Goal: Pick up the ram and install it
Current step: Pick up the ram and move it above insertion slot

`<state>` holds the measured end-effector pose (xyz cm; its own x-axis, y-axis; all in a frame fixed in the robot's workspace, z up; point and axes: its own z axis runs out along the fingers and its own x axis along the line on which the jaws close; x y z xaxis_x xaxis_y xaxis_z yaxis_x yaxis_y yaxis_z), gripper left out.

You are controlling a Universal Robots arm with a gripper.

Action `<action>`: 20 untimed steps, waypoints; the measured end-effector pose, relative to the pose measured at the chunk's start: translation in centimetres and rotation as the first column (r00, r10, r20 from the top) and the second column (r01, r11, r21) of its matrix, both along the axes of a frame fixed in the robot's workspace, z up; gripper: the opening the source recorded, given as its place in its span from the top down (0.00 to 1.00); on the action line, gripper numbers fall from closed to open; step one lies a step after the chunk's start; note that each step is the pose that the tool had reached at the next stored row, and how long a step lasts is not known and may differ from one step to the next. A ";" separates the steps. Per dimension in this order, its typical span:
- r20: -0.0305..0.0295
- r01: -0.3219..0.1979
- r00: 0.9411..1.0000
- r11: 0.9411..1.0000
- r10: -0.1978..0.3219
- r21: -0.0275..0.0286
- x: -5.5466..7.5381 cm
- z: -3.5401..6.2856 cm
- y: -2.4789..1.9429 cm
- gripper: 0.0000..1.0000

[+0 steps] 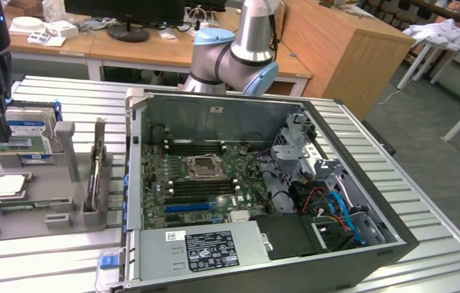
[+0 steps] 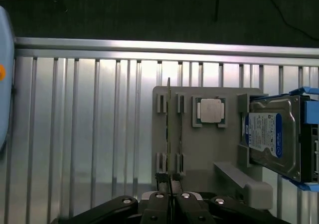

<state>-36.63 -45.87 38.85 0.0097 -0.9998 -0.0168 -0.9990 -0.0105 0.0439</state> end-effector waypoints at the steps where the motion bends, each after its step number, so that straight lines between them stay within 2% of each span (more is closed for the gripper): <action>1: 0.000 0.000 1.000 1.000 0.000 0.000 0.0 0.11 0.00 0.88; 14: 0.000 -0.001 1.000 1.000 0.001 0.000 0.0 0.37 0.01 0.88; 20: 0.000 -0.001 1.000 1.000 0.001 0.000 0.5 0.36 0.00 0.88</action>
